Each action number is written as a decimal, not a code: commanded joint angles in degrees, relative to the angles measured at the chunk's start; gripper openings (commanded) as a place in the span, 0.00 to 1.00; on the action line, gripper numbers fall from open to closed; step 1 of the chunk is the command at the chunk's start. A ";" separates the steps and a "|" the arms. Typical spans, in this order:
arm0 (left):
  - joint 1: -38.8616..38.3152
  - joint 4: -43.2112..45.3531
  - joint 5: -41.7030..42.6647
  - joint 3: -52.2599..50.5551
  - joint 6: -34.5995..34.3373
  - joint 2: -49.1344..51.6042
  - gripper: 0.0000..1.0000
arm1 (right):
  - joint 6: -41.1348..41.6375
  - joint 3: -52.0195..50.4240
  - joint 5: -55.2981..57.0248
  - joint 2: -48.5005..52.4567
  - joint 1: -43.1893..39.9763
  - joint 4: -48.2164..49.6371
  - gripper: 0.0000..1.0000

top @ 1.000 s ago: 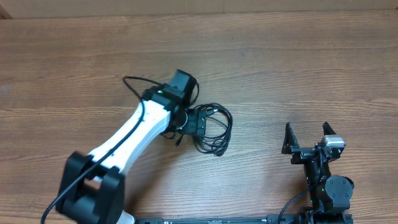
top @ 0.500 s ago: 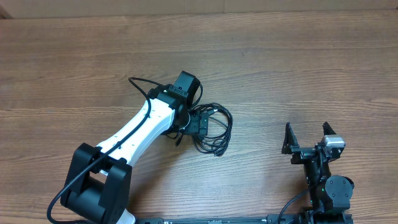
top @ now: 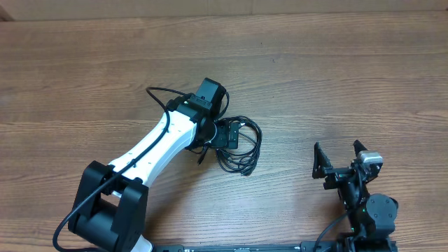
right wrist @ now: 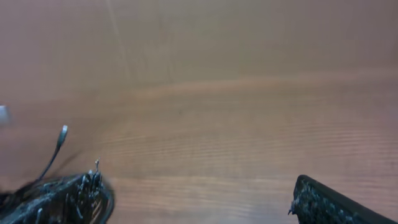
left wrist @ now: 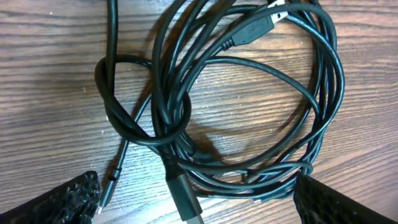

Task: Untangle cables

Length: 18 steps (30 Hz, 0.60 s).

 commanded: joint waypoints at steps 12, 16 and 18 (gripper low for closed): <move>9.27 0.20 0.44 1.09 -1.92 -0.15 1.00 | 0.66 26.10 -4.85 20.28 0.22 -16.96 1.00; 11.15 0.22 0.42 1.09 -1.95 -0.15 1.00 | 0.66 31.26 -9.03 29.11 0.22 -19.30 1.00; 12.11 0.22 0.39 1.09 -1.97 -0.15 1.00 | 0.63 33.97 -11.30 33.97 0.22 -21.77 1.00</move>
